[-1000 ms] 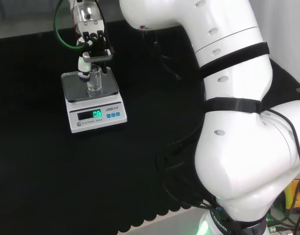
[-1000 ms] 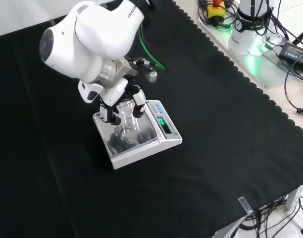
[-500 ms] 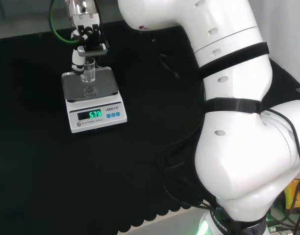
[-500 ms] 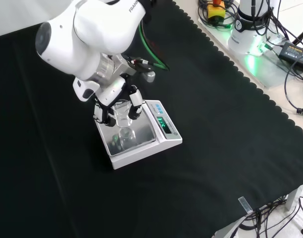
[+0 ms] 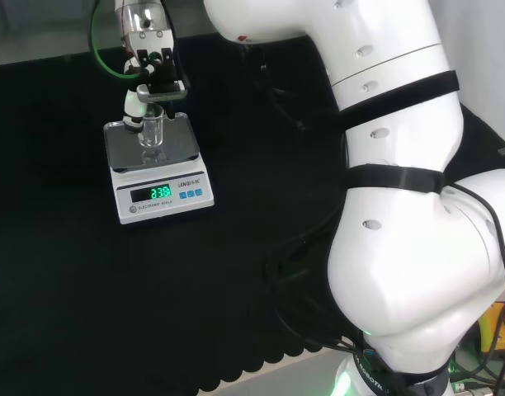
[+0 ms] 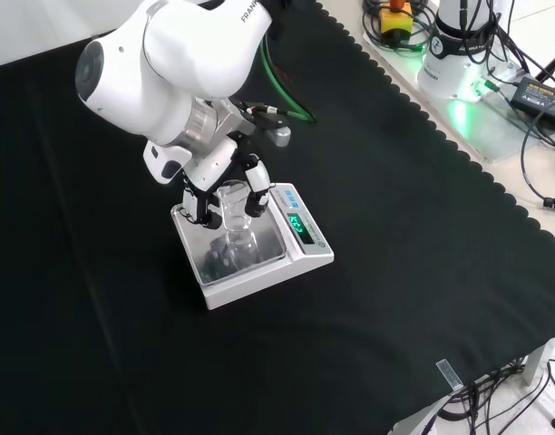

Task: Put the beaker on the electronic balance.

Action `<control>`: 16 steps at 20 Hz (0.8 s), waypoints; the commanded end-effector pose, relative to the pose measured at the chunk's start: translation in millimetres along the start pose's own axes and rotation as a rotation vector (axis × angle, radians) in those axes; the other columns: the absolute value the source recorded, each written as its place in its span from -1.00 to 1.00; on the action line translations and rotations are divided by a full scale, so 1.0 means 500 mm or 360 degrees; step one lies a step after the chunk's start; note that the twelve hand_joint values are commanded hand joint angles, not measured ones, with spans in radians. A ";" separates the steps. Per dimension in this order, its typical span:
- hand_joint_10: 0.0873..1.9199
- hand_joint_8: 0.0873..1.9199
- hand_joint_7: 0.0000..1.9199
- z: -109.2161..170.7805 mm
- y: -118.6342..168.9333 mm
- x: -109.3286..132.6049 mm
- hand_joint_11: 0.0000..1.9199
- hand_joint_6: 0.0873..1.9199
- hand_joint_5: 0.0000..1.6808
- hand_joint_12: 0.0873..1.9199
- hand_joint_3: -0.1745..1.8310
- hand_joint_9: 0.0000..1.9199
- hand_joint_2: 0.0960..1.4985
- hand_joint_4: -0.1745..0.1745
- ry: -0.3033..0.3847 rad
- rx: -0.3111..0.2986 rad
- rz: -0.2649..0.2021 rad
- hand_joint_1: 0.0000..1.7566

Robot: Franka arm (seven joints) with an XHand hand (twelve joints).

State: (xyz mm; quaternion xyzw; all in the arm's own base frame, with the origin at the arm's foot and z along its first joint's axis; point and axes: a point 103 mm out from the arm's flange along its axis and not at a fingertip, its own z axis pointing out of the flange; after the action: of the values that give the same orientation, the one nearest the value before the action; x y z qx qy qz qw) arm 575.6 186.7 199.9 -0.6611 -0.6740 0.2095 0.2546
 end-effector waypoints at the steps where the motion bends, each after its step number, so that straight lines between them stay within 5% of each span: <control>1: -0.52 -0.16 -0.28 -0.005 -0.002 -0.005 0.31 -0.18 -0.15 -0.20 -0.02 0.10 -0.37 -0.84 0.0010 -0.0021 -0.0020 0.26; 16: -0.46 -0.16 -0.31 0.004 0.013 -0.002 0.19 -0.19 -0.17 -0.10 -0.05 -0.02 -0.37 -0.68 0.0003 -0.0003 0.0019 0.19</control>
State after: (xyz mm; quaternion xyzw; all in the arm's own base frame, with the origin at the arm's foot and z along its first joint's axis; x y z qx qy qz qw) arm 581.6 186.5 200.2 -0.6667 -0.6716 0.2049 0.2498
